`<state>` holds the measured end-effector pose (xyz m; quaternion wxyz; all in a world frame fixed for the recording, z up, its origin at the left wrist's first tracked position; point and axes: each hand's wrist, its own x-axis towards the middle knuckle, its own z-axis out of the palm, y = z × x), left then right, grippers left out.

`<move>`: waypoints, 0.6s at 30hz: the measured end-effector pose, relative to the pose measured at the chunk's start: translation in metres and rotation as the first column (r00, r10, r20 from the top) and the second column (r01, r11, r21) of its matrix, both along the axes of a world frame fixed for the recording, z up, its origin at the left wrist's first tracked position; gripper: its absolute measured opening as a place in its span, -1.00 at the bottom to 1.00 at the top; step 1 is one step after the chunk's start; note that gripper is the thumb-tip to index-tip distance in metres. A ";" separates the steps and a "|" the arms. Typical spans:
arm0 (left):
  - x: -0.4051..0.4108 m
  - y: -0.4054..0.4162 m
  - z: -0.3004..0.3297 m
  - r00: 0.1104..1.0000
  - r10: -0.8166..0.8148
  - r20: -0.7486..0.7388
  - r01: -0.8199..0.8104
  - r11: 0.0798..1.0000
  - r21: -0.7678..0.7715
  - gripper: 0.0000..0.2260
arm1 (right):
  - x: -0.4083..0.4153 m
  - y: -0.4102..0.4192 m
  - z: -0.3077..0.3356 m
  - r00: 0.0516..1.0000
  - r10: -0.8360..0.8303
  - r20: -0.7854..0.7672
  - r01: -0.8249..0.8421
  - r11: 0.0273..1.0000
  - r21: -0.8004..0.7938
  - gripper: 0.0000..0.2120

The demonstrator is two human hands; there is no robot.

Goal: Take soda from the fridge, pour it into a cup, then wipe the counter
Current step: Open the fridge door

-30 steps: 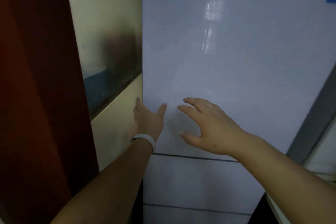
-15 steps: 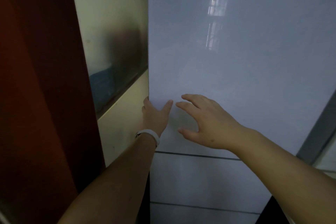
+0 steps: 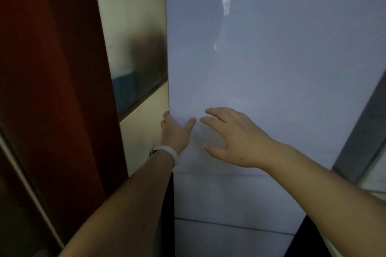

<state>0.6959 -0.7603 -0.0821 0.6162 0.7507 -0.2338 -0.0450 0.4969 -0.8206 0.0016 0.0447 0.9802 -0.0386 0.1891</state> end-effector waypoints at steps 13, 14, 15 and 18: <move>-0.099 0.088 -0.005 0.948 0.021 0.319 -0.055 0.994 0.097 -0.21 | -0.095 0.047 0.001 0.999 0.043 -0.031 -0.043 0.999 -0.026 -0.31; -0.106 0.095 -0.004 0.933 0.006 0.361 -0.049 0.993 0.110 -0.19 | -0.103 0.051 0.001 0.999 0.048 -0.024 -0.049 0.999 -0.020 -0.32; -0.114 0.102 -0.001 0.918 -0.007 0.397 -0.044 0.992 0.119 -0.17 | -0.111 0.056 0.000 0.998 0.056 -0.019 -0.056 0.998 -0.010 -0.33; -0.138 0.121 0.005 0.870 -0.056 0.490 -0.027 0.987 0.159 -0.12 | -0.136 0.067 -0.003 0.997 0.077 -0.008 -0.077 0.997 0.026 -0.34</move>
